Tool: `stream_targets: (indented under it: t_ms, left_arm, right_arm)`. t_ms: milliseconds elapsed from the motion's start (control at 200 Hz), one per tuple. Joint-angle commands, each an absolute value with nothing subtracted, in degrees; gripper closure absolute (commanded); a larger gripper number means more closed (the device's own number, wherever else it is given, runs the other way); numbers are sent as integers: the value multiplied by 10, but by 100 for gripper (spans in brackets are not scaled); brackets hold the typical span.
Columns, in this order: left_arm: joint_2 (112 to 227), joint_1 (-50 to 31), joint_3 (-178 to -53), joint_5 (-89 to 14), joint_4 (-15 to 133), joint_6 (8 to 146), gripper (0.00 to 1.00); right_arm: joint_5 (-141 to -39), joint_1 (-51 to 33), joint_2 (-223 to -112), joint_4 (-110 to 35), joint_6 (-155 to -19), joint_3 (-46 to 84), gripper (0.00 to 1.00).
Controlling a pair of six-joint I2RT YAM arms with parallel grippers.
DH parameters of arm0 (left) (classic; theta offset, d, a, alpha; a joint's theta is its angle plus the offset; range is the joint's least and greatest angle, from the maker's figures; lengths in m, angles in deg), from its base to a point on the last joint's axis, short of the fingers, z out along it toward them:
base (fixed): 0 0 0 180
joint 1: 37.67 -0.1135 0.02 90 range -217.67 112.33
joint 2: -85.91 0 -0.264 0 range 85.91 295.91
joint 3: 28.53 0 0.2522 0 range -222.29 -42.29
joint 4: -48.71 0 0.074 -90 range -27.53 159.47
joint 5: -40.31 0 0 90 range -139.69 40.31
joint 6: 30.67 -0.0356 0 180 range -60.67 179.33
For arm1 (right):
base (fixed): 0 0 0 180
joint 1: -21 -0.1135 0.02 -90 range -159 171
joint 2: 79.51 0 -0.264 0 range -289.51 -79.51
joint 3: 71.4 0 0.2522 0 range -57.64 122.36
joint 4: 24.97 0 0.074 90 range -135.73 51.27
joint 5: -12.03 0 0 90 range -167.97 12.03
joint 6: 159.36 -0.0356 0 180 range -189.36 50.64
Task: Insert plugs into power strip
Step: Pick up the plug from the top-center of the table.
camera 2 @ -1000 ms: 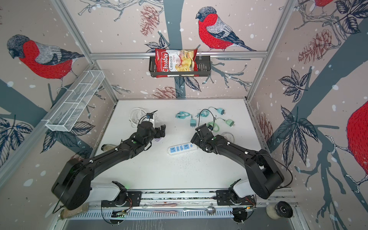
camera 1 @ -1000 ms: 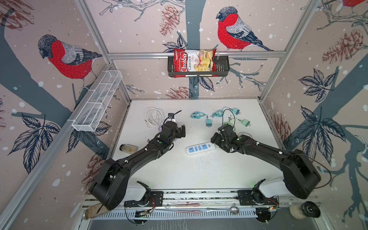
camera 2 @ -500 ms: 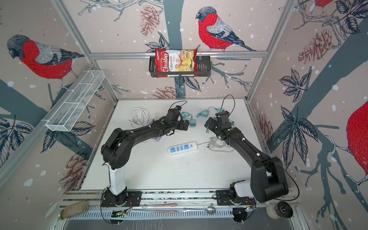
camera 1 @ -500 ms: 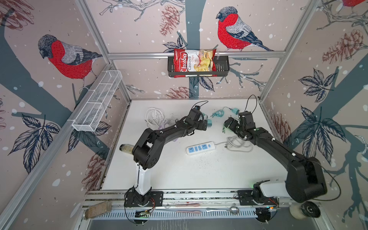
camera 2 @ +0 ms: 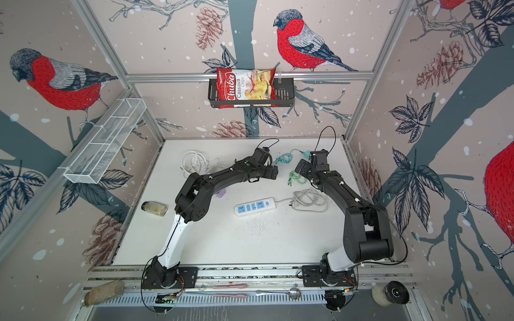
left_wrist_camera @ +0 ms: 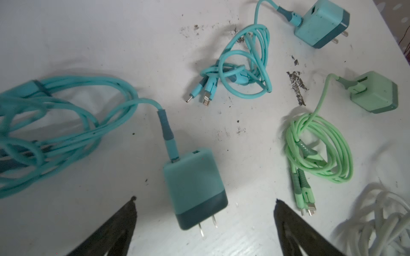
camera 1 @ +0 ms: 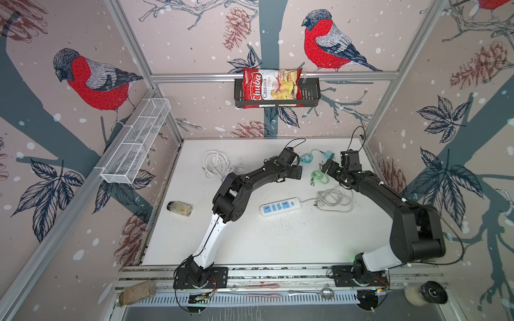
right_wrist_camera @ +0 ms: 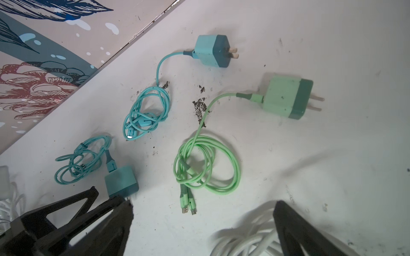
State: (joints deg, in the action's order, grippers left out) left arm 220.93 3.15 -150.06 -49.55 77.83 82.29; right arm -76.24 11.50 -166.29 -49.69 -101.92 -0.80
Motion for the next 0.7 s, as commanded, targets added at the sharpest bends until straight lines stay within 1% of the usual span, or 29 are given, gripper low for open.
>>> stream_targets:
  t_ms: [0, 135, 310, 475, 695]
  left_arm:
    - [2223, 35, -1524, -502, 820, 837, 5]
    - [2240, 36, -1539, -510, 829, 849, 7]
    - [2278, 40, -1591, -519, 866, 853, 11]
    - [2293, 39, -1607, -525, 875, 859, 14]
    - [2299, 44, -1620, -527, 899, 867, 26]
  right_arm:
    - [-751, 122, -1663, -492, -995, -4, 1]
    - [-759, 128, -1661, -490, -986, -4, 1]
    - [-765, 134, -1654, -487, -976, -9, 1]
    - [-773, 140, -1655, -485, -971, -13, 1]
    - [-779, 146, -1654, -488, -964, -13, 0]
